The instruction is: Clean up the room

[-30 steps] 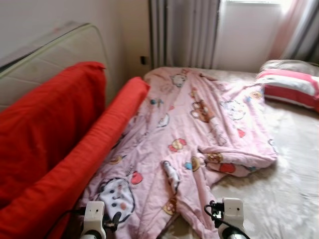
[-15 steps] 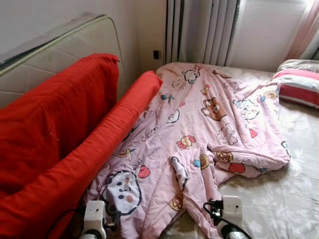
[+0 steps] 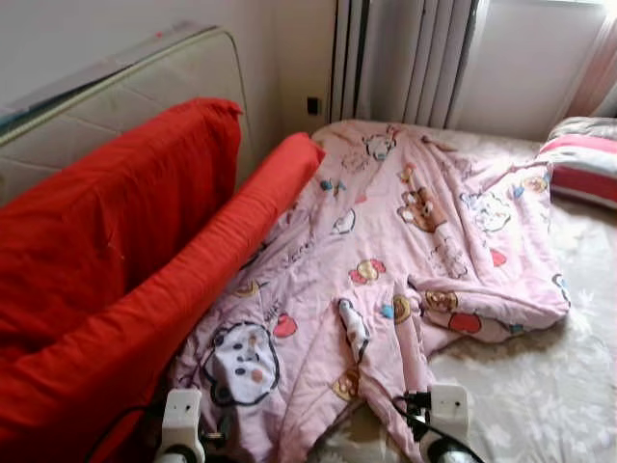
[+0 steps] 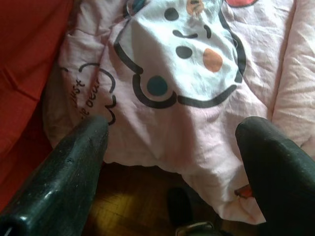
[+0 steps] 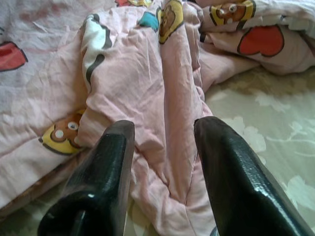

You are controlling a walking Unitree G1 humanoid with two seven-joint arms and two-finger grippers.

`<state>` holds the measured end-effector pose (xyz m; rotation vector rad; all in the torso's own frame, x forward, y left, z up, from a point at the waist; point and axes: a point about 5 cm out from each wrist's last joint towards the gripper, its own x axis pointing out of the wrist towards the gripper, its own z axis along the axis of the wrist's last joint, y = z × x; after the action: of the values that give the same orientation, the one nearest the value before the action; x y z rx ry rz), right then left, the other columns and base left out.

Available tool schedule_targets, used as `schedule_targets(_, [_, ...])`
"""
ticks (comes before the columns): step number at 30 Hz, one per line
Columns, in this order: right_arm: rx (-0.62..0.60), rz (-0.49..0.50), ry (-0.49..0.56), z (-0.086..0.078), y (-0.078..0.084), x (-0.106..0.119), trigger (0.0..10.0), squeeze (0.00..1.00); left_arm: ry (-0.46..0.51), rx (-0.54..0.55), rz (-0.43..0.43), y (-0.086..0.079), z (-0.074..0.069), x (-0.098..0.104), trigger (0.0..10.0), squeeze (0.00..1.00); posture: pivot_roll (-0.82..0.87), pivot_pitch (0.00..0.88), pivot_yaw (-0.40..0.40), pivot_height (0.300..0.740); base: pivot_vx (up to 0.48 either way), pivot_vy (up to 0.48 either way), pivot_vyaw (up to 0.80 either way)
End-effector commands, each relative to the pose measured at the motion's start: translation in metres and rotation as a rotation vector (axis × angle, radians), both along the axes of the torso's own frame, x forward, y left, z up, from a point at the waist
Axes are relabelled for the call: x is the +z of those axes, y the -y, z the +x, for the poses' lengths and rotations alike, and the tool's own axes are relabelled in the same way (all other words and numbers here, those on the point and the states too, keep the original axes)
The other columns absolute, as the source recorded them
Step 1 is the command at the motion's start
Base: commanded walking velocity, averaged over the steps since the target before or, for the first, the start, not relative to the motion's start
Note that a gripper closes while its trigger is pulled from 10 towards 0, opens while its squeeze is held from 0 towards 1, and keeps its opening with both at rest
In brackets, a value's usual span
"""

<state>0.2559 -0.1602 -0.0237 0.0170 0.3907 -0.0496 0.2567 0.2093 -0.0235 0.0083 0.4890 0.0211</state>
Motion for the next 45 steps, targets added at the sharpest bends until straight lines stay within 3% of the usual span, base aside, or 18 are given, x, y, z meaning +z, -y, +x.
schedule_targets(1, [0.004, 0.0, -0.041, -0.005, -0.001, -0.006, 10.0, 0.0, -0.034, 0.019, -0.003, -0.003, -0.007, -0.005, 10.0, 0.0, -0.03, 0.165, 0.033, 0.675, 0.0, 0.0, 0.0])
schedule_targets(7, [0.0, 0.003, -0.033, -0.004, -0.002, -0.005, 10.0, 0.0, -0.036, 0.017, -0.001, -0.004, -0.007, -0.006, 10.0, 0.0, -0.03, 0.166, 0.034, 0.64, 0.0, 0.0, 0.0])
schedule_targets(33, [-0.013, 0.009, -0.052, -0.006, -0.002, -0.008, 10.0, 0.0, -0.052, 0.009, -0.003, -0.004, -0.008, -0.007, 10.0, 0.0, -0.03, 0.169, 0.043, 0.64, 0.0, 0.0, 0.0])
schedule_targets(45, [-0.146, -0.043, 0.004, 0.001, 0.018, 0.002, 10.0, 0.0, -0.068, 0.01, -0.004, -0.004, -0.01, -0.01, 10.0, 0.0, -0.02, 0.169, 0.045, 0.64, 0.0, 0.0, 0.0])
